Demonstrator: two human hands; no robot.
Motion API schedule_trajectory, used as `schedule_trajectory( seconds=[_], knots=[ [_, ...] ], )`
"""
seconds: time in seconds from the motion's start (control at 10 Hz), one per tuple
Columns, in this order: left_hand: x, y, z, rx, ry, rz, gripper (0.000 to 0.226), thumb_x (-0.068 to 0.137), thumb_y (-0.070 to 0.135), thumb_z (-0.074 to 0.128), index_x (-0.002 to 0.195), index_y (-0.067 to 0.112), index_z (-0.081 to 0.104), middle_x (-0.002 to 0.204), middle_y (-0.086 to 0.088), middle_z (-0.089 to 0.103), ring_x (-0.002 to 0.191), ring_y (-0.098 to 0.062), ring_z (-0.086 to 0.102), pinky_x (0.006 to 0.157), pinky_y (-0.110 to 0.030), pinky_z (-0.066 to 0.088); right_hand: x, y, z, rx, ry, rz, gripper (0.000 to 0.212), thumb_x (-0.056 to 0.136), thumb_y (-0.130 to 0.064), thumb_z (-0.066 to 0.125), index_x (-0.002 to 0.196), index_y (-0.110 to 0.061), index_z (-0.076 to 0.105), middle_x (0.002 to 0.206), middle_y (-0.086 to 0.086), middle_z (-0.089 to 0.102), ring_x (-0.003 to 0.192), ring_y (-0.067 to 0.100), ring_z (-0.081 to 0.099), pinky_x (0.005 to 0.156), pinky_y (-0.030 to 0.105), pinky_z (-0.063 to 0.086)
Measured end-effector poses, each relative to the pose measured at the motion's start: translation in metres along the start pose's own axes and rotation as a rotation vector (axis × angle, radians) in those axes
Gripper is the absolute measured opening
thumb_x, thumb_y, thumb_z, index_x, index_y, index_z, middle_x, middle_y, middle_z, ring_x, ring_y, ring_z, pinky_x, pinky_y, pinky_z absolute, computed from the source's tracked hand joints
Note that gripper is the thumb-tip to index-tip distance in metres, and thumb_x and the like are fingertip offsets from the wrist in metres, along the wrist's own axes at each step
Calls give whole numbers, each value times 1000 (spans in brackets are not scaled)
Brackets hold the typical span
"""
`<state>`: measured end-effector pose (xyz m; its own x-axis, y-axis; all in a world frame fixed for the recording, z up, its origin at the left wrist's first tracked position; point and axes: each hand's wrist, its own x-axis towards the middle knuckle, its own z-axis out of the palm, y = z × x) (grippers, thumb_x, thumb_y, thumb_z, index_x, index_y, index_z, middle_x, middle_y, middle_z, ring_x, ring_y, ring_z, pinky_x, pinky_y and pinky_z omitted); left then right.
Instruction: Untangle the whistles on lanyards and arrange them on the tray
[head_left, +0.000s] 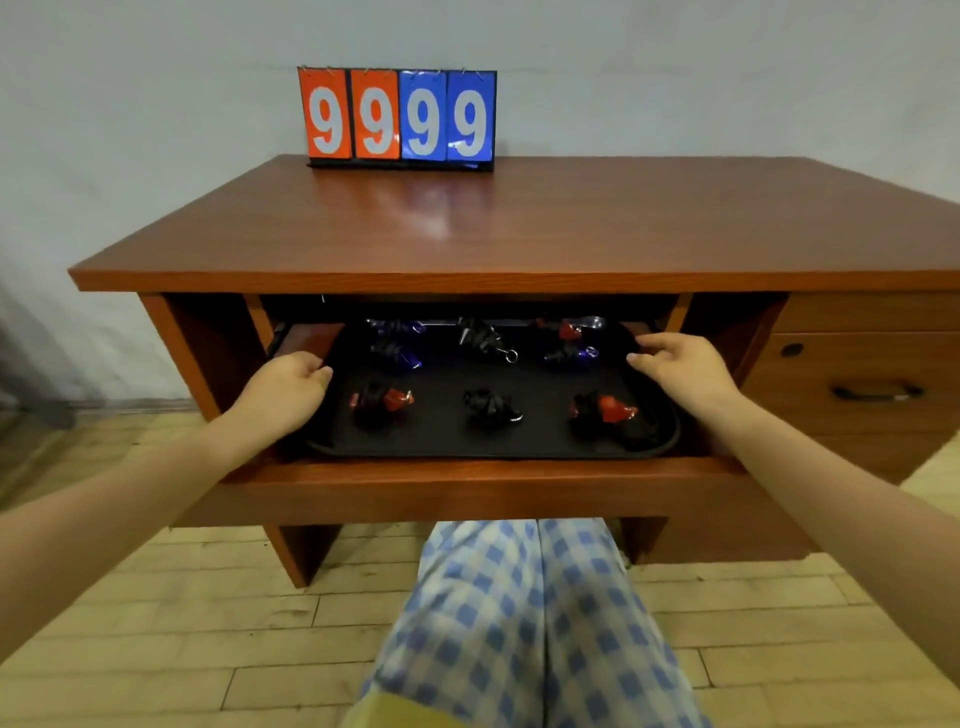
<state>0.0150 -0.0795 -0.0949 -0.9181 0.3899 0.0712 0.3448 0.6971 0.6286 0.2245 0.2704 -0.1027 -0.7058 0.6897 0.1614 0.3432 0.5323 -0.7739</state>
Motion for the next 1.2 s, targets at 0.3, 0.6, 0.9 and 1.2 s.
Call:
schedule_trajectory(
  seconds=[0.3, 0.6, 0.9, 1.2],
  knots=[
    [-1, -3, 1, 183, 14, 93, 27, 101, 26, 44, 114, 8, 59, 90, -14, 67, 79, -27, 61, 76, -41, 49, 4, 4, 3, -43, 8, -65, 39, 93, -26, 60, 130, -14, 57, 81, 15, 70, 79, 18, 68, 78, 34, 55],
    [1, -8, 6, 318, 77, 157, 25, 100, 25, 42, 107, 8, 60, 72, -6, 61, 65, -23, 59, 54, -32, 43, 10, -5, 3, -163, 4, -46, 38, 93, -25, 60, 129, -13, 57, 61, 0, 56, 63, 17, 59, 63, 28, 48],
    [0, -12, 7, 349, 104, 181, 35, 99, 28, 44, 124, 9, 57, 102, -13, 66, 87, -30, 63, 71, -36, 50, 0, -5, 4, -261, 51, -71, 35, 95, -25, 55, 128, -14, 57, 82, 4, 61, 81, 22, 61, 62, 28, 46],
    [-39, 12, 2, 251, 170, 385, 5, 95, 23, 52, 98, 21, 55, 81, 5, 49, 65, -10, 51, 55, -29, 35, -63, -29, -8, -153, 136, -515, 20, 95, -17, 54, 111, -19, 66, 88, -8, 59, 78, 5, 53, 68, 15, 41]
  ],
)
